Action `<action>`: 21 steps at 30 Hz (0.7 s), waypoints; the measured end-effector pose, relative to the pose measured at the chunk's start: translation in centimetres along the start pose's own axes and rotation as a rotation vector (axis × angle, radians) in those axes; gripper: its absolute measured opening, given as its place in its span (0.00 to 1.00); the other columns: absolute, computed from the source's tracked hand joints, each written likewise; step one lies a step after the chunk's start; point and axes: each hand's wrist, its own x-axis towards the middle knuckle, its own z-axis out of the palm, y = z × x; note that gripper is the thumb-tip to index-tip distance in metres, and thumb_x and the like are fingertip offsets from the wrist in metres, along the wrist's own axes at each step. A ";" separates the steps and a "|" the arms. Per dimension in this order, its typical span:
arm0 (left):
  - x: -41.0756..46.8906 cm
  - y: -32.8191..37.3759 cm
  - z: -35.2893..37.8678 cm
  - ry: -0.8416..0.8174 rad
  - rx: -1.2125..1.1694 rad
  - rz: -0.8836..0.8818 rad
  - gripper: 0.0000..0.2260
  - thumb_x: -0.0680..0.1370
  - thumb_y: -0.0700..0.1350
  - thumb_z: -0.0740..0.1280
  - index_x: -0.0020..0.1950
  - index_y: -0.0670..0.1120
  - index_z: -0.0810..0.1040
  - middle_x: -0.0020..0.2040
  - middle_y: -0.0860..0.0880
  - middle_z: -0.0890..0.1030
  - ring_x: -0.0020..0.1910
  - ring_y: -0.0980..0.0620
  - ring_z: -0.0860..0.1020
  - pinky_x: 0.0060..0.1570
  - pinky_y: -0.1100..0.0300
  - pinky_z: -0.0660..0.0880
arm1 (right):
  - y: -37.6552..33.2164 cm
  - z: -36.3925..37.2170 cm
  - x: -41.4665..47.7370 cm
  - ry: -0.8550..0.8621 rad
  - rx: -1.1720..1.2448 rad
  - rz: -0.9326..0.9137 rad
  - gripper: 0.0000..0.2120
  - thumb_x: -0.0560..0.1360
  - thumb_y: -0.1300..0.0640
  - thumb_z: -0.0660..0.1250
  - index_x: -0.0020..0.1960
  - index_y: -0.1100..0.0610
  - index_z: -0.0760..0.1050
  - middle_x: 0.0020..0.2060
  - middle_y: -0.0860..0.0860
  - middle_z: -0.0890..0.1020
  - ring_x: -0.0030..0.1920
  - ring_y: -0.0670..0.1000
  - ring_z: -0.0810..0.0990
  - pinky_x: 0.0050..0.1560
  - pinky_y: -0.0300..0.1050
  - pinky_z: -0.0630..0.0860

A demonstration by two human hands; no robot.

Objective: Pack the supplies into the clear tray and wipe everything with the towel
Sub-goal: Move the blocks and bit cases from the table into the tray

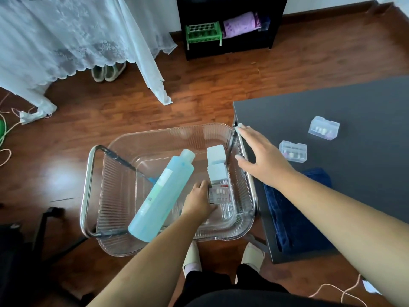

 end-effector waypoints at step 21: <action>0.2 0.2 -1.8 0.035 -0.088 -0.004 0.25 0.67 0.52 0.77 0.56 0.51 0.68 0.55 0.51 0.74 0.47 0.51 0.76 0.48 0.56 0.75 | -0.7 -0.4 -0.3 -0.032 -0.088 0.031 0.32 0.77 0.46 0.61 0.76 0.47 0.51 0.77 0.44 0.55 0.76 0.46 0.52 0.74 0.53 0.57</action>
